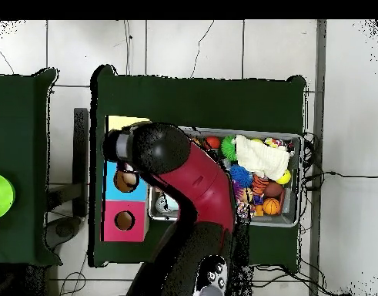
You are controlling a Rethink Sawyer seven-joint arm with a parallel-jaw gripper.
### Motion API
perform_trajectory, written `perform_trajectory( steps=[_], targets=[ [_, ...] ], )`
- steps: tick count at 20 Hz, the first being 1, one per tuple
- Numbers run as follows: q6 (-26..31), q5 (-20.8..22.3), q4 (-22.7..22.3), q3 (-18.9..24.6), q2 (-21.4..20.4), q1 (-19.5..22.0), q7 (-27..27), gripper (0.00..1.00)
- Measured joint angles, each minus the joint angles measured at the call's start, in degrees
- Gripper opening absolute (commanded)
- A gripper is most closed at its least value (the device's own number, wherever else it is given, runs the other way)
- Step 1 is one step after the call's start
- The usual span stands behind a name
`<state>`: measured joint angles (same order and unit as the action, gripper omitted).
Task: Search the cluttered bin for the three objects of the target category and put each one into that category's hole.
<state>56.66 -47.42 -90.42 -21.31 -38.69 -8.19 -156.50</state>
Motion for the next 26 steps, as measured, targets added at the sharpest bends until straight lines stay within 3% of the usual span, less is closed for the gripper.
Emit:
perform_trajectory(
  steps=[9,18,26],
  targets=[
    [-1.1,-1.1,-1.2,4.1,-0.2,0.1,0.0,0.00],
    [-2.5,2.4,-1.1,4.0,-0.2,-0.8,0.0,0.00],
    [-6.9,-0.1,-3.1,5.0,-2.8,0.0,0.0,0.00]
  ],
)
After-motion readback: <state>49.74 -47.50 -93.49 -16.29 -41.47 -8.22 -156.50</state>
